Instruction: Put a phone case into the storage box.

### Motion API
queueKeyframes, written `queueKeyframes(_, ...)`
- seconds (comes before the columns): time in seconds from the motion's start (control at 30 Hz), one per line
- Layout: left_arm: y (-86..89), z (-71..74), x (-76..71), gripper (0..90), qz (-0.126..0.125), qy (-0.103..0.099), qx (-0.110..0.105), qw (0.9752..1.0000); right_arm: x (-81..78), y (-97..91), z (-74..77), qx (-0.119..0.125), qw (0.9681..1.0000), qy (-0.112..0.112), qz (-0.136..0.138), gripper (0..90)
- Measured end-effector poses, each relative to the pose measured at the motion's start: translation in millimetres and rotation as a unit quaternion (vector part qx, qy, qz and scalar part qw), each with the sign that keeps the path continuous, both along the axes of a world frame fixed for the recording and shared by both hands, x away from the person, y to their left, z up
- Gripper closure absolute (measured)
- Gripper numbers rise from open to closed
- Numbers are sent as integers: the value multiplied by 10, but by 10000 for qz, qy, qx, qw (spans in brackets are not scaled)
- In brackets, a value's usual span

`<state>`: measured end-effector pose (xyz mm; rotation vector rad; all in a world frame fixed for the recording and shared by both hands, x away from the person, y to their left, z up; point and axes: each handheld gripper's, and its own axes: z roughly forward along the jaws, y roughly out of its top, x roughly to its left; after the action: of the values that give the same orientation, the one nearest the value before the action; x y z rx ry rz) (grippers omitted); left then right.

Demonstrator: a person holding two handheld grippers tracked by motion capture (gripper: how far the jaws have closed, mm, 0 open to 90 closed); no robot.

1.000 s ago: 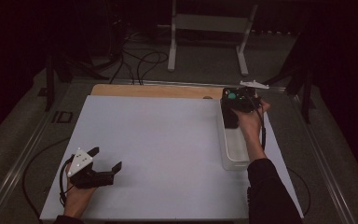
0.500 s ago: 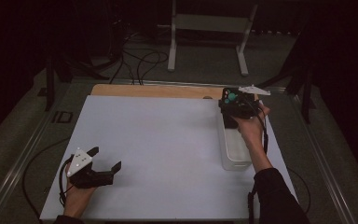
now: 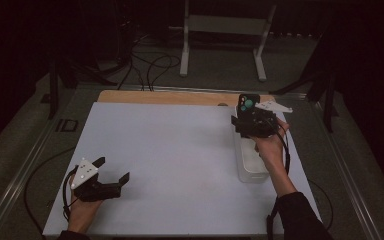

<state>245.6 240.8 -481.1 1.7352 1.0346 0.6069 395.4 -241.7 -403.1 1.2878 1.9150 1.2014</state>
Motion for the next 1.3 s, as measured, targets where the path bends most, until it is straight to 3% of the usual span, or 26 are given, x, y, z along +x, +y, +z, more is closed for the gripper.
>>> queueKeyframes(0.27, 67, 56, -7, 3, 102, -90, -68, 9999, -245, -24, -35, 113, 9998, 63, 122, 75)
queueKeyframes(0.63, 115, 145, -43, 3, -6, -141, -6, 9999, -781, -70, -123, 270, 9971, -297, 646, 75)
queueKeyframes(0.7, 117, 149, -48, 3, -24, -145, 12, 9999, -819, -79, -137, 284, 9968, -309, 685, 75)
queueKeyframes(1.0, 82, 165, -90, 3, -282, -203, 189, 9992, -1121, -146, -367, 360, 9931, -458, 1015, 76)
queueKeyframes(1.3, 91, 136, -131, 3, -369, -275, 202, 9987, -1372, -235, -625, 504, 9898, -648, 1161, 79)
